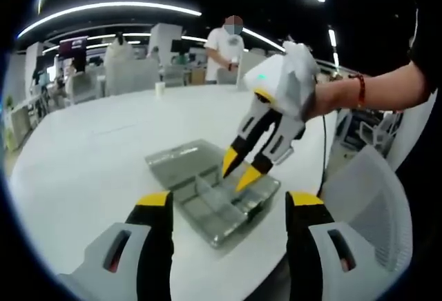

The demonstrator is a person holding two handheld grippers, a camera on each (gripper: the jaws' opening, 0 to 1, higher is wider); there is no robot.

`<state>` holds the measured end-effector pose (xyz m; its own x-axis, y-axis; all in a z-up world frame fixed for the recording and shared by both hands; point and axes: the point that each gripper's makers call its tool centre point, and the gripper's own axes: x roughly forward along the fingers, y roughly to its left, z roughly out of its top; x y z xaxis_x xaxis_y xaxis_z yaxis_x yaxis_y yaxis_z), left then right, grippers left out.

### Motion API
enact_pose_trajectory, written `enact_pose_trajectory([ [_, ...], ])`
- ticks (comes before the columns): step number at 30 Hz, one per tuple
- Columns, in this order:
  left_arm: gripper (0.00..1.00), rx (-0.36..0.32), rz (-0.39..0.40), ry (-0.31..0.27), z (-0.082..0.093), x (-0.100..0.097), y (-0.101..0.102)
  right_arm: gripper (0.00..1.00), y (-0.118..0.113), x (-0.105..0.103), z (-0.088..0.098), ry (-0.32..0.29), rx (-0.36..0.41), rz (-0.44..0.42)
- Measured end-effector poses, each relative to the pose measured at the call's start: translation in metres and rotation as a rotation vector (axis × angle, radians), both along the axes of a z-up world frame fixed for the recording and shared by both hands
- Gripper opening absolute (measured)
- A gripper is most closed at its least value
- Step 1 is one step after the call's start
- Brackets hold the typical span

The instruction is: Insert the divider into the dual guide fixture by aligning both edges with the guide slots and pushing it downward to the bottom, including one-sided entry, uneven engagement, binding, and posture correction.

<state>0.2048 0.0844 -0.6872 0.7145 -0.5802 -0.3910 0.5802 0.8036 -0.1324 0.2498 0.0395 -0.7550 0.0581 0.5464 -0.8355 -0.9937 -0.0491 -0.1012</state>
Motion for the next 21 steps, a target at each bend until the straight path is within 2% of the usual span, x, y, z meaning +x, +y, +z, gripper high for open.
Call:
enact_pose_trajectory([
  [5,0.64,0.013,0.023,0.008,-0.004,0.002,0.007,0.23,0.008,0.002,0.011,-0.007,0.075,-0.038],
  [14,0.65,0.051,0.083,0.042,-0.012,0.004,0.033,0.3,0.023,0.001,0.034,0.009,0.189,-0.085],
  [21,0.64,0.083,0.126,0.069,-0.018,0.004,0.05,0.35,0.029,-0.004,0.037,0.014,0.22,-0.085],
])
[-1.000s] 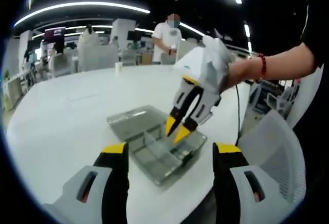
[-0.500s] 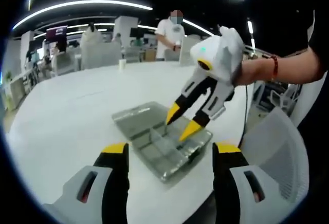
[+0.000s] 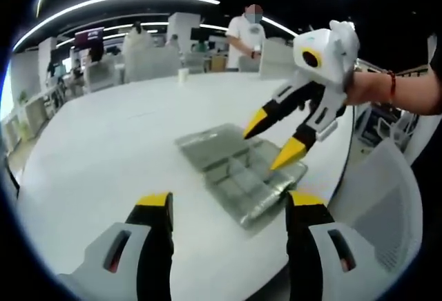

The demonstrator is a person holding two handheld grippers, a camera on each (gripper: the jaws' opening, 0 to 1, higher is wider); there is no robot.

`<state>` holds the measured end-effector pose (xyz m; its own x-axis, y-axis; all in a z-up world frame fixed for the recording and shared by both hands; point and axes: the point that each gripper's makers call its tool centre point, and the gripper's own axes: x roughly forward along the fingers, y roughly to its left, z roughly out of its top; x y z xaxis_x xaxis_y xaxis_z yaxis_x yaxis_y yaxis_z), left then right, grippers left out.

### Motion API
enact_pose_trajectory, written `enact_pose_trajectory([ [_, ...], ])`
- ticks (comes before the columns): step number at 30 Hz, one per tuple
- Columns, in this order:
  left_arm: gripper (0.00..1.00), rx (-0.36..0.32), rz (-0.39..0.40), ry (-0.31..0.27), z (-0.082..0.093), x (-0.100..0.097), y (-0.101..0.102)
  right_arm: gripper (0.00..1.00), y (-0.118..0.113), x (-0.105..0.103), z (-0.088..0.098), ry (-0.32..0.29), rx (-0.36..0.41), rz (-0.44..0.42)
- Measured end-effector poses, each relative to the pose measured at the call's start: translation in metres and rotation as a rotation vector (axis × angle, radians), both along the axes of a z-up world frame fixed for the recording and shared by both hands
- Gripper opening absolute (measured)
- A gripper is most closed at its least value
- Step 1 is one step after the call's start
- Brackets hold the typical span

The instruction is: Insert the divider into the dual guide fixture by aligning both edges with the guide slots and pushing it downward to the bottom, including one-sided entry, uneven engagement, binding, and posture correction.

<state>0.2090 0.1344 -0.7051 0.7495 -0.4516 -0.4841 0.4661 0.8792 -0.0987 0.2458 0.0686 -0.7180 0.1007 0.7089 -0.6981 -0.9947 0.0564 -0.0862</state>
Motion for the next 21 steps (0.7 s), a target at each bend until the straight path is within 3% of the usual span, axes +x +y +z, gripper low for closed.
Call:
enact_pose_trajectory([
  [16,0.64,0.053,0.133,0.09,-0.029,-0.004,0.043,0.35,0.012,-0.019,-0.003,0.058,0.042,0.002],
  [21,0.64,0.055,0.158,0.124,-0.038,-0.007,0.054,0.36,0.014,-0.02,-0.002,0.052,0.046,0.009],
])
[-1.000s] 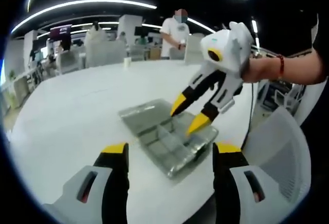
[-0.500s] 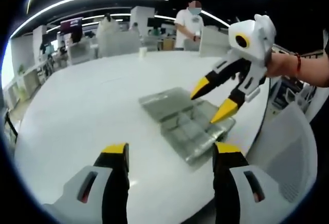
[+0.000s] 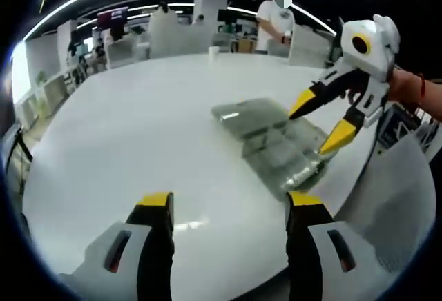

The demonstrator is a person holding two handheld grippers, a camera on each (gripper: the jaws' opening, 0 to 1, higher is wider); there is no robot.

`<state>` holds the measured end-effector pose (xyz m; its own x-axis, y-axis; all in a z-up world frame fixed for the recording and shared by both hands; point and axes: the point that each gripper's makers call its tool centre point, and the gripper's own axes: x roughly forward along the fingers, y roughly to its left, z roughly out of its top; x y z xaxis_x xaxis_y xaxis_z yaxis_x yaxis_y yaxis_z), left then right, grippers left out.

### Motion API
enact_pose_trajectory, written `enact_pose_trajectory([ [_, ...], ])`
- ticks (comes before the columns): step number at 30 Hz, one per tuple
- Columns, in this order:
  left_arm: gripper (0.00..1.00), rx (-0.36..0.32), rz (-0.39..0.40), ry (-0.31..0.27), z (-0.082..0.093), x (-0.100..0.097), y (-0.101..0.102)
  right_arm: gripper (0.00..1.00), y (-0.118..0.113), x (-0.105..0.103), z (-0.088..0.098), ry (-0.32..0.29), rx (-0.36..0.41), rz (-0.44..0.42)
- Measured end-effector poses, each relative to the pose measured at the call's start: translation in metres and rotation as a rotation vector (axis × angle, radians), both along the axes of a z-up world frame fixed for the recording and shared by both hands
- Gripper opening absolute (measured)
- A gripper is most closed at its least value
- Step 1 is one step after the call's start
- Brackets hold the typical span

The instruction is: Insert the divider into the dual guide fixture by aligning both edges with the guide slots and pushing it downward to the bottom, including one-sided entry, uneven engagement, binding, and posture correction.

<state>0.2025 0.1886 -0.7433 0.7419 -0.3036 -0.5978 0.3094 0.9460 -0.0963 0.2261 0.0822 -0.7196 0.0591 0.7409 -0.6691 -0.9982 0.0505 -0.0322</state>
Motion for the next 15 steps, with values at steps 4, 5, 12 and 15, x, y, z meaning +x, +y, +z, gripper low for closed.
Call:
enact_pose_trajectory([
  [4,0.64,0.013,0.005,0.027,-0.004,0.0,0.006,0.36,0.002,0.0,0.003,-0.001,0.009,0.001],
  [5,0.64,0.012,0.002,0.035,-0.005,0.001,0.007,0.36,0.002,0.0,0.003,-0.001,0.01,0.001],
  [12,0.63,0.043,0.006,0.074,-0.012,0.009,0.02,0.36,0.005,-0.001,0.008,-0.01,0.022,0.003],
  [15,0.63,0.043,0.012,0.083,-0.014,0.011,0.022,0.36,0.005,0.0,0.011,-0.005,0.033,-0.002],
])
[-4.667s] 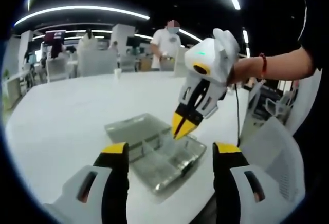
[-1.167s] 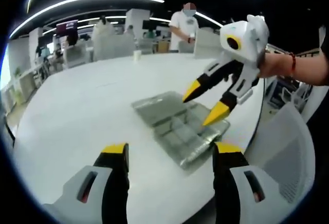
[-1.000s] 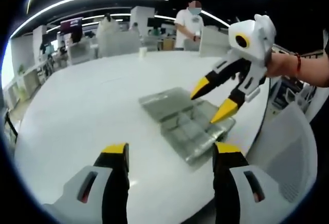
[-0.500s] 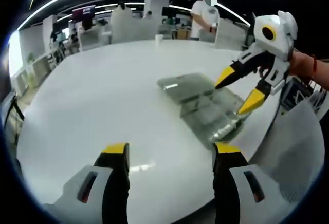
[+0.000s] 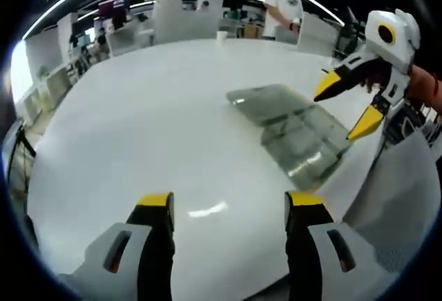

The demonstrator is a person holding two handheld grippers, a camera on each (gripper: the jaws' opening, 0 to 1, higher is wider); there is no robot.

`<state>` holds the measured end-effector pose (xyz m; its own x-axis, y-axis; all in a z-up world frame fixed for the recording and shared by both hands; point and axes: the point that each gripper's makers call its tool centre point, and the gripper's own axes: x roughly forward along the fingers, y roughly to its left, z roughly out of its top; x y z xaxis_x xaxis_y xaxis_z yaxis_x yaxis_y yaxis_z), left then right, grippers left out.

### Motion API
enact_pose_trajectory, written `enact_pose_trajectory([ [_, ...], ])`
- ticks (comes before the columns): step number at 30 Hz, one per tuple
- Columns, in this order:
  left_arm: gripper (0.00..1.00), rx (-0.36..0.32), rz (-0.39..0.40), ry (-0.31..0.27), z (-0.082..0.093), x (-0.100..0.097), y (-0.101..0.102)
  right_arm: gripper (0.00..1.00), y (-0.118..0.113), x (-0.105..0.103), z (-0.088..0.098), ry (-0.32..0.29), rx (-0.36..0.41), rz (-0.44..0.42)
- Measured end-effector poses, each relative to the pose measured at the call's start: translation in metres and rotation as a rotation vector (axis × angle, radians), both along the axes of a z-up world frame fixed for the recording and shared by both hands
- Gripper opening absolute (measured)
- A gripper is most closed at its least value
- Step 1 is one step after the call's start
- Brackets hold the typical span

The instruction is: Insert the divider into the dual guide fixture by aligning both edges with the guide slots and pushing it downward to the bottom, including one-sided entry, uneven engagement, binding, and posture correction.

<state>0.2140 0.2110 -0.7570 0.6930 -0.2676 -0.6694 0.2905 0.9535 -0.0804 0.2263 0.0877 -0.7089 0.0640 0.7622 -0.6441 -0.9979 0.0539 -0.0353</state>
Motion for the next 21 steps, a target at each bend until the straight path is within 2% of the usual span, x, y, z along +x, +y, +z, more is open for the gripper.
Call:
enact_pose_trajectory([
  [7,0.62,0.0,0.01,0.023,-0.01,0.005,0.004,0.36,-0.001,0.002,0.003,0.001,0.002,-0.003],
  [17,0.6,0.005,0.051,0.094,-0.032,0.002,0.011,0.36,0.0,-0.002,0.003,0.008,0.006,-0.001],
  [21,0.6,0.004,0.057,0.098,-0.035,0.002,0.012,0.36,0.002,-0.004,0.003,0.011,0.009,0.004],
])
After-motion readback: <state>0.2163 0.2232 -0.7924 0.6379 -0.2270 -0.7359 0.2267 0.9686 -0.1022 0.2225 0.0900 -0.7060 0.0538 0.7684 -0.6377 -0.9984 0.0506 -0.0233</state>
